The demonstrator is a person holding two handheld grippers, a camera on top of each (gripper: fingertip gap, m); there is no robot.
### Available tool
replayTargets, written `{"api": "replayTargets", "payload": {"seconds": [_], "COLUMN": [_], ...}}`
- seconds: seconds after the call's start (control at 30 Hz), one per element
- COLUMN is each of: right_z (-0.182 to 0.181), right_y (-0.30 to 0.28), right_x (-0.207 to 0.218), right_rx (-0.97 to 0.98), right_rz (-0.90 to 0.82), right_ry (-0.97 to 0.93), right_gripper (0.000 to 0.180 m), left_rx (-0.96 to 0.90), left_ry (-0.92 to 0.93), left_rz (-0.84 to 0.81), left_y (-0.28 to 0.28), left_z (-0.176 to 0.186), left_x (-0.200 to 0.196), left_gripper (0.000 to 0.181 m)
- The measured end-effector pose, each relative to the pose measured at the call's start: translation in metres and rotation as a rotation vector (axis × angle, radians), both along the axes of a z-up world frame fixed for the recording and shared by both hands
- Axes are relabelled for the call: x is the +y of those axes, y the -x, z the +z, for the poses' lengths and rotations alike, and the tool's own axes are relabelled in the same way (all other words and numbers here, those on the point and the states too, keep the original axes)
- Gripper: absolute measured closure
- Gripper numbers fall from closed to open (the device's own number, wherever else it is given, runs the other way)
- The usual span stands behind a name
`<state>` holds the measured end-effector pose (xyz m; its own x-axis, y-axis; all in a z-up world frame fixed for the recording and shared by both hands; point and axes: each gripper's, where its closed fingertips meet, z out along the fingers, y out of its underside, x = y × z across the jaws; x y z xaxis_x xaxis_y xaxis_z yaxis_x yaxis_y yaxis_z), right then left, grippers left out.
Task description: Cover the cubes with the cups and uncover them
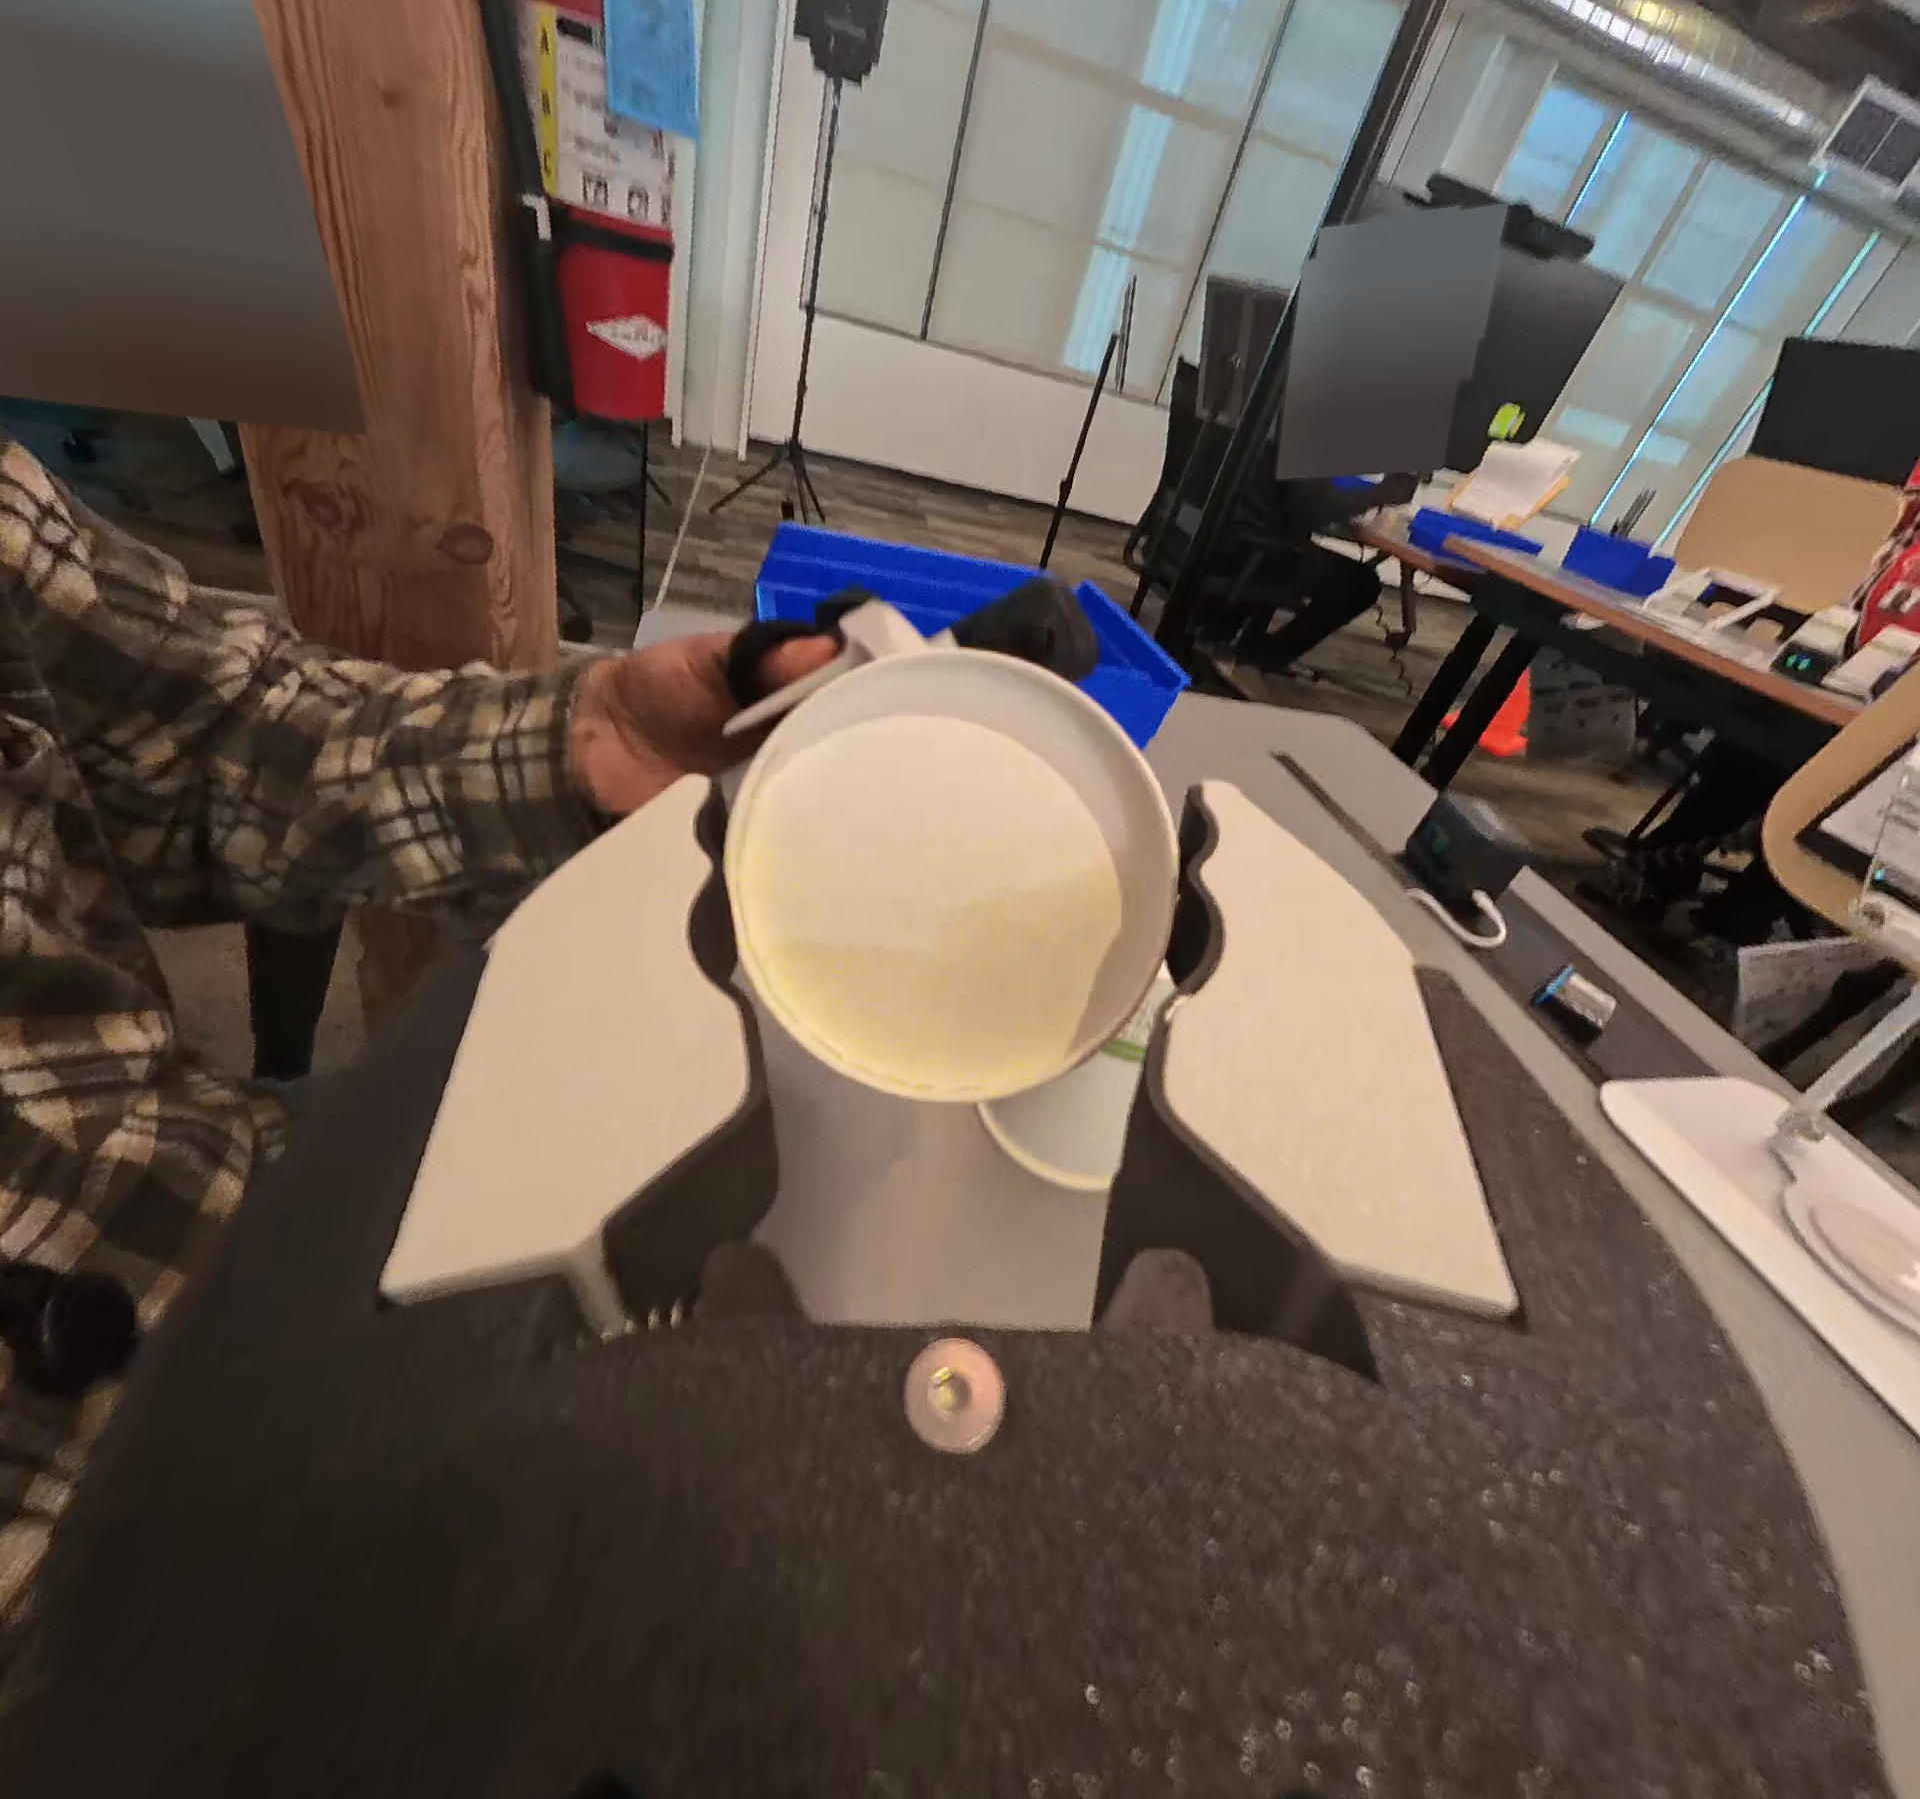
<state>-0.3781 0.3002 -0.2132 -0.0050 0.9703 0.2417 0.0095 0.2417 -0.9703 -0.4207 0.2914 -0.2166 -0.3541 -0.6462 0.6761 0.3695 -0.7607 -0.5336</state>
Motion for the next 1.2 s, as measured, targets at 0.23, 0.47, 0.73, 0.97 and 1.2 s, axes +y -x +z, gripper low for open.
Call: {"api": "replayTargets", "payload": {"seconds": [0.23, 0.47, 0.73, 0.97, 1.2], "right_z": [-0.042, -0.030, -0.028, -0.021, 0.029], "right_y": [-0.039, -0.036, -0.011, -0.027, -0.096], "right_x": [-0.001, -0.019, -0.031, -0.027, 0.020], "right_rx": [-0.407, -0.611, -0.630, -0.525, -0.120], "right_rz": [0.044, 0.240, 0.423, 0.374, -0.052], "right_ry": [0.096, 0.363, 0.499, 0.485, 0.334], "right_gripper": [0.073, 0.062, 0.086, 0.094, 0.094], "left_rx": [0.440, 0.961, 1.170, 1.122, 0.925], "left_ry": [-0.307, -0.773, -1.132, -1.147, -0.886], "left_rz": [0.044, -0.028, -0.108, -0.007, 0.329], "left_y": [-0.014, -0.034, -0.060, -0.075, -0.073], "left_z": [-0.017, -0.027, -0.031, -0.018, 0.036], "left_x": [-0.017, -0.032, -0.052, -0.044, -0.008], "left_gripper": [0.181, 0.181, 0.181, 0.167, 0.113]}}
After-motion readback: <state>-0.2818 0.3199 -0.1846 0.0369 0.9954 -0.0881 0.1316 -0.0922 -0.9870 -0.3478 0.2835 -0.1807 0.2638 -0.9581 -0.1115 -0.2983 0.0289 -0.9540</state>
